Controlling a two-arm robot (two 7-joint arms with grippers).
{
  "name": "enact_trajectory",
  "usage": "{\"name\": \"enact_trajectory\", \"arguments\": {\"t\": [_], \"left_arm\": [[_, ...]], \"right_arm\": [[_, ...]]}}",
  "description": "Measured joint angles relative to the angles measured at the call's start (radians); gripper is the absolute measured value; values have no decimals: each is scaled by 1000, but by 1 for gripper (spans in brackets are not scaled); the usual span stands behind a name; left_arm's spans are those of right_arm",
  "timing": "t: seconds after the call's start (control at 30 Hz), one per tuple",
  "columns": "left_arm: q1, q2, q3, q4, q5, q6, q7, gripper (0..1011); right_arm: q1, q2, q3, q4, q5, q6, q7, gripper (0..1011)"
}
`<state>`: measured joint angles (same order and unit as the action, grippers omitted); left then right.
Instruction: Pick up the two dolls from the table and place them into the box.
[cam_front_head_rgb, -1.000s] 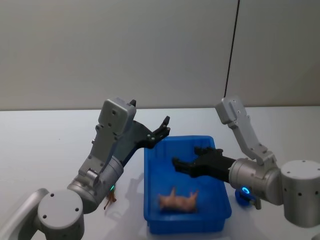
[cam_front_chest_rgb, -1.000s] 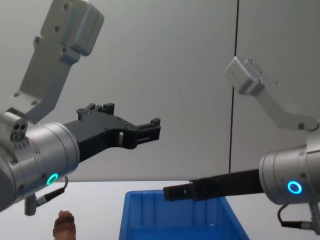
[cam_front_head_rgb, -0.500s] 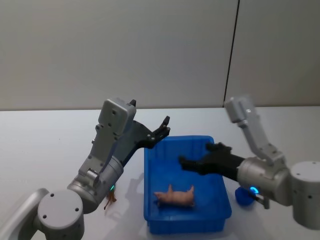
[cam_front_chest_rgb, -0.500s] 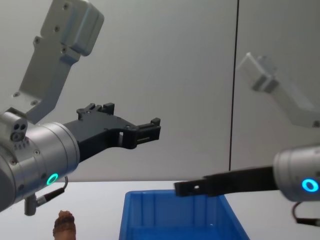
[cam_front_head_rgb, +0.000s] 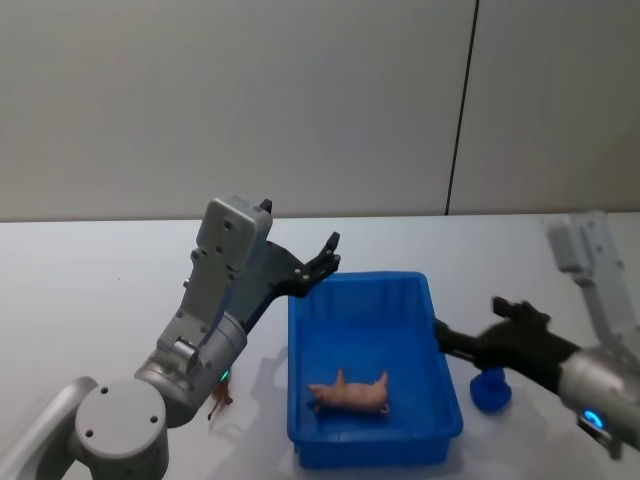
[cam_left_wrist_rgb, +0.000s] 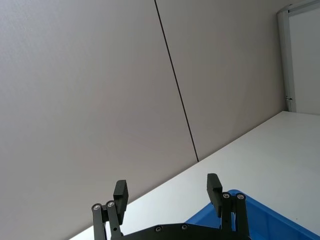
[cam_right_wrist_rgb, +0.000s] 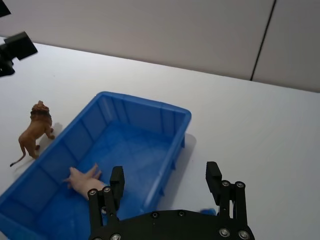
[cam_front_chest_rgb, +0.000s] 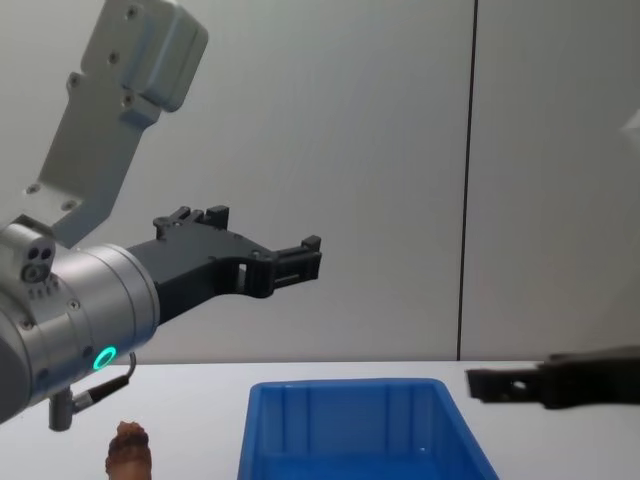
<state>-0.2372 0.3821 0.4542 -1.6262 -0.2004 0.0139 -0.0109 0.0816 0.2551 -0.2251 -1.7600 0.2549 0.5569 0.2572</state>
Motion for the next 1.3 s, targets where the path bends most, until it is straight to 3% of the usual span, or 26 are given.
{"name": "enact_trajectory", "arguments": {"t": [0.27, 0.63, 1.07, 1.3], "left_arm": [[0, 0, 0, 0, 0, 0, 0, 1001], [0, 0, 0, 0, 0, 0, 0, 1001], [0, 0, 0, 0, 0, 0, 0, 1001], [0, 0, 0, 0, 0, 0, 0, 1001]], "right_arm": [[-99, 57, 32, -81, 49, -10, -52, 1001], [-162, 89, 55, -123, 79, 15, -109, 1001], [-143, 74, 55, -86, 80, 85, -143, 1001], [-95, 47, 38, -18, 48, 118, -139, 1001]]}}
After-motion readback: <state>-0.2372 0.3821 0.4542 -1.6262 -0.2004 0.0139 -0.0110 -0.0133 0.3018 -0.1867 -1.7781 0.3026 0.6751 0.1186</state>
